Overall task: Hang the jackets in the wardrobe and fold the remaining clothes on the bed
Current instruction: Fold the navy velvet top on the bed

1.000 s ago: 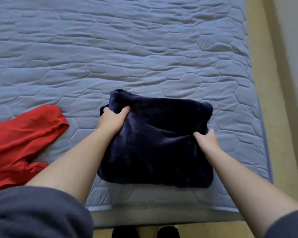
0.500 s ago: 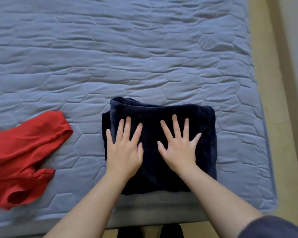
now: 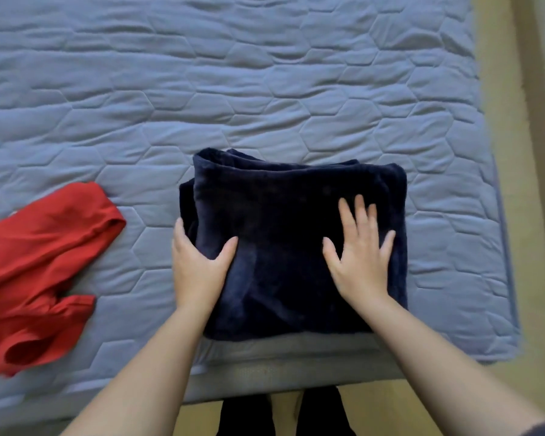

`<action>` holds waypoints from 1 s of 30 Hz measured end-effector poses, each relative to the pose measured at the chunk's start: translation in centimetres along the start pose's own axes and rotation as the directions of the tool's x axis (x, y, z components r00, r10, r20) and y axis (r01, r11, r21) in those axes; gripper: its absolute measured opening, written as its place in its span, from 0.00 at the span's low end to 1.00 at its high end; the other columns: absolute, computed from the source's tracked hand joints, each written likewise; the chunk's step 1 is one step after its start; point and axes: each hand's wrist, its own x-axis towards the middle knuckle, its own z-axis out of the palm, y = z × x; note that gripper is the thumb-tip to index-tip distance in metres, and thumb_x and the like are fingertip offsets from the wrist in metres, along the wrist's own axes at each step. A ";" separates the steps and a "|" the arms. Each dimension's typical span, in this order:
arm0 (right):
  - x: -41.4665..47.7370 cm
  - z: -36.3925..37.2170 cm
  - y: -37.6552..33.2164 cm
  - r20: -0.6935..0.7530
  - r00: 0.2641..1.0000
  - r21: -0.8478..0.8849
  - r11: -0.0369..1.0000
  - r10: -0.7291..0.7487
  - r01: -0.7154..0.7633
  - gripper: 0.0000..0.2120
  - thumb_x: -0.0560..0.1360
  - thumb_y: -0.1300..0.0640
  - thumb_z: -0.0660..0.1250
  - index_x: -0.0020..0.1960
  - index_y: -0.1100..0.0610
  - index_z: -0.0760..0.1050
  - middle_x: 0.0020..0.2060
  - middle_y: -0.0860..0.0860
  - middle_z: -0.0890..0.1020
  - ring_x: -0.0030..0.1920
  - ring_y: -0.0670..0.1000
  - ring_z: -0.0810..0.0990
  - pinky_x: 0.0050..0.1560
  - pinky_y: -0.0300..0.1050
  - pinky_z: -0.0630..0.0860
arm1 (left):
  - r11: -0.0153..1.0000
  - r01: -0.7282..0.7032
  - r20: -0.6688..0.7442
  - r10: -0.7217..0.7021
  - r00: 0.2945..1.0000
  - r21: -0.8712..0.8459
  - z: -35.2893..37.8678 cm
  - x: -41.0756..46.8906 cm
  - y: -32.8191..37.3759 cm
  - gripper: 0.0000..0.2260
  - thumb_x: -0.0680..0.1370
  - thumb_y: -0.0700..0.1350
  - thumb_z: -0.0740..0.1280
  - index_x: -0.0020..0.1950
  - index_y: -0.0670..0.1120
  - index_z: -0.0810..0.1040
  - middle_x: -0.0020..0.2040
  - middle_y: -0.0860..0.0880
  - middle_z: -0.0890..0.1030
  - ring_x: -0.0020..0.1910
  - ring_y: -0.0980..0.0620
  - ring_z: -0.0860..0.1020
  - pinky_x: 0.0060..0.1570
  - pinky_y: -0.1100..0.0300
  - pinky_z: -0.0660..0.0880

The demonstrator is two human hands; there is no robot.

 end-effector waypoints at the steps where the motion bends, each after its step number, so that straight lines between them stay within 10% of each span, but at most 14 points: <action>1: -0.6 -0.7 0.8 -0.017 0.990 0.109 0.984 0.143 -0.140 0.35 0.76 0.46 0.62 0.78 0.47 0.50 0.78 0.51 0.53 0.77 0.54 0.51 0.72 0.63 0.52 | 0.993 0.086 0.027 -0.084 0.996 -0.075 -0.5 -0.4 -0.1 0.39 0.68 0.58 0.74 0.73 0.49 0.60 0.71 0.49 0.68 0.69 0.49 0.68 0.67 0.55 0.65; 4: -1.1 -2.1 3.3 0.263 0.831 0.493 0.672 0.490 -0.553 0.29 0.75 0.45 0.67 0.71 0.53 0.62 0.64 0.53 0.73 0.65 0.56 0.72 0.61 0.48 0.69 | 0.925 0.354 0.191 -0.326 0.926 -0.136 -1.4 -0.1 -0.1 0.35 0.66 0.61 0.75 0.65 0.47 0.67 0.60 0.50 0.76 0.58 0.49 0.76 0.59 0.53 0.73; 7: -1.0 -3.5 4.6 0.603 0.713 0.597 0.390 0.357 -0.701 0.22 0.74 0.48 0.69 0.65 0.55 0.71 0.57 0.54 0.81 0.56 0.54 0.80 0.59 0.51 0.76 | 0.879 0.465 0.341 -0.409 0.846 -0.101 -2.6 0.8 1.3 0.29 0.66 0.60 0.75 0.60 0.45 0.75 0.52 0.49 0.81 0.49 0.50 0.81 0.46 0.55 0.78; 11: -1.5 -8.8 3.0 0.692 0.687 0.659 0.192 0.222 -0.727 0.18 0.72 0.49 0.72 0.60 0.49 0.76 0.51 0.54 0.85 0.52 0.55 0.84 0.51 0.52 0.80 | 0.876 0.450 0.349 -0.372 0.860 -0.174 -5.8 -1.0 6.0 0.11 0.69 0.52 0.73 0.46 0.48 0.79 0.40 0.50 0.84 0.37 0.53 0.81 0.29 0.63 0.72; 21: -10.4 -29.0 -2.5 0.610 0.789 0.727 0.445 -0.069 -0.523 0.15 0.73 0.55 0.70 0.59 0.47 0.75 0.52 0.49 0.84 0.50 0.49 0.84 0.43 0.40 0.80 | 0.798 0.407 0.307 -0.291 0.906 -0.444 -22.2 -18.8 15.5 0.08 0.73 0.42 0.70 0.52 0.44 0.79 0.45 0.46 0.84 0.43 0.49 0.81 0.43 0.57 0.77; 30: -15.5 -37.2 -7.3 0.812 0.530 0.563 0.571 -0.246 -0.598 0.30 0.69 0.37 0.68 0.67 0.48 0.72 0.59 0.54 0.81 0.58 0.56 0.80 0.55 0.53 0.76 | 0.627 0.129 -0.057 -0.268 0.962 -0.768 -30.1 -38.8 19.3 0.07 0.73 0.37 0.67 0.50 0.40 0.77 0.42 0.46 0.80 0.42 0.50 0.78 0.43 0.59 0.74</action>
